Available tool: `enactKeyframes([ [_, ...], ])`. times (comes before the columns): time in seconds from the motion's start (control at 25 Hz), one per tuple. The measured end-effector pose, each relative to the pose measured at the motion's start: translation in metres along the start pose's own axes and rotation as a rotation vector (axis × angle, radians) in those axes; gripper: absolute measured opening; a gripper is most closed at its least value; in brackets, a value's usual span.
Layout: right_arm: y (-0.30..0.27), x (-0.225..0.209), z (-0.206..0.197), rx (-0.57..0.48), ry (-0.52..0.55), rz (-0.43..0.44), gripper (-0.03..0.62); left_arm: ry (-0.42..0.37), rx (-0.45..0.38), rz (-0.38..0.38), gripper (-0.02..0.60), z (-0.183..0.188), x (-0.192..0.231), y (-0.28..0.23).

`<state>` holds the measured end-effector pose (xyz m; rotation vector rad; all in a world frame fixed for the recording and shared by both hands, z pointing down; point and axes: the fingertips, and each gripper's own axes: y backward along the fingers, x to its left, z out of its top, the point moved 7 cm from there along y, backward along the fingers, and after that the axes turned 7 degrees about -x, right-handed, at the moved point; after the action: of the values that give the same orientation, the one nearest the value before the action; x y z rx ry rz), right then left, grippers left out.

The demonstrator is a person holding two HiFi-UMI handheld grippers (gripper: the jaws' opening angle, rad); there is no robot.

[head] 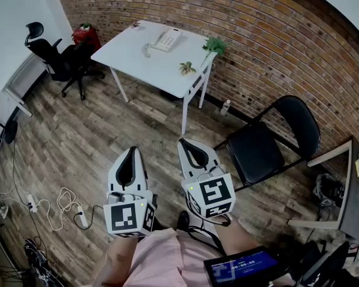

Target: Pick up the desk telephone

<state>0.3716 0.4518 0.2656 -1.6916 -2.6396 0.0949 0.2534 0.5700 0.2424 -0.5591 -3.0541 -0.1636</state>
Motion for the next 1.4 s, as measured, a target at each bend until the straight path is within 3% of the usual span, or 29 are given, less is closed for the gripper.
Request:
enactKeyframes([
  [0.48, 0.011, -0.002, -0.004, -0.009, -0.004, 0.028, -0.002, -0.01, -0.005, 0.037, 0.012, -0.002, -0.009, 0.013],
  [0.68, 0.008, -0.007, -0.004, -0.02, 0.003, -0.013, 0.006, -0.018, -0.024, 0.096, 0.019, 0.0, -0.004, 0.015],
  [0.72, 0.005, -0.007, -0.005, -0.019, 0.009, -0.013, 0.138, -0.008, -0.029, 0.105, 0.105, 0.0, -0.001, 0.014],
  [0.76, 0.001, -0.007, -0.005, -0.018, 0.012, -0.01, 0.228, 0.006, -0.033, 0.109, 0.206, -0.001, 0.002, 0.013],
  [0.8, -0.002, -0.007, -0.005, -0.019, 0.013, -0.01, 0.23, 0.019, -0.035, 0.109, 0.23, -0.002, 0.005, 0.011],
  [1.4, -0.111, -0.039, -0.027, 0.043, -0.008, -0.085, 0.225, 0.048, 0.039, 0.085, 0.249, -0.042, 0.079, -0.085],
])
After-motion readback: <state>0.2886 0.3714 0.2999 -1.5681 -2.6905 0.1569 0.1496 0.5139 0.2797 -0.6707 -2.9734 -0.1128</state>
